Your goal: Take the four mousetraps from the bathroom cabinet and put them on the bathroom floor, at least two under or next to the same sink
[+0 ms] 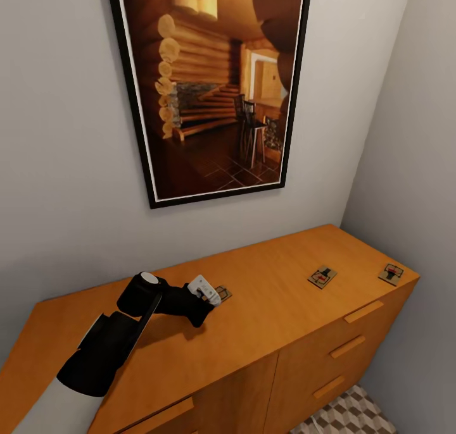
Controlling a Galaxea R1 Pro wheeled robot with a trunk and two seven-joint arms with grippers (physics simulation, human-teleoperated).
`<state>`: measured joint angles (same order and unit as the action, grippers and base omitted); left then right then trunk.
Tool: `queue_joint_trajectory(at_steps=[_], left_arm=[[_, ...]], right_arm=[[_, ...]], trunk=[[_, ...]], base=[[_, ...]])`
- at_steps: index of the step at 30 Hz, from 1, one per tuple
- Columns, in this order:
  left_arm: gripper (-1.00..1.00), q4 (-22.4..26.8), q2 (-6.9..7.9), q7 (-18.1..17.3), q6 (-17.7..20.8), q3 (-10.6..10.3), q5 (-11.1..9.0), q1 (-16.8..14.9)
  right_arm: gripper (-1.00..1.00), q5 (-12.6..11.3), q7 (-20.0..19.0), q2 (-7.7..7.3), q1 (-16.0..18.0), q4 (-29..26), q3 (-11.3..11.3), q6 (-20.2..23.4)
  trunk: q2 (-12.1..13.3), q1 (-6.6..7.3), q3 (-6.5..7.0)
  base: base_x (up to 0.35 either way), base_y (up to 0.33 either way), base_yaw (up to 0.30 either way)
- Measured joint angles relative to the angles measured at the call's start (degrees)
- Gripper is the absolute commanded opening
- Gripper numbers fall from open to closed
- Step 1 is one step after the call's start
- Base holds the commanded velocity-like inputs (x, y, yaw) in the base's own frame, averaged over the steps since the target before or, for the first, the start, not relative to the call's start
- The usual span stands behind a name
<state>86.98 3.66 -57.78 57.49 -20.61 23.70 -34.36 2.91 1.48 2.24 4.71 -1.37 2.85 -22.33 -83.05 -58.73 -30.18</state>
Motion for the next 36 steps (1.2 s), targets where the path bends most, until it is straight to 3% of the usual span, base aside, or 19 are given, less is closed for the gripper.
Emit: queue_joint_trajectory(at_steps=[36], left_arm=[[-1.0, 1.8, -0.34, -0.21, 0.34, 0.53, 0.5, -0.01]], right_arm=[[-1.0, 0.03, -0.01, -0.04, 0.0, 0.0, -0.01, -0.01]], trunk=[[0.01, 0.0, -0.01]], base=[[0.0, 0.0, 0.0]])
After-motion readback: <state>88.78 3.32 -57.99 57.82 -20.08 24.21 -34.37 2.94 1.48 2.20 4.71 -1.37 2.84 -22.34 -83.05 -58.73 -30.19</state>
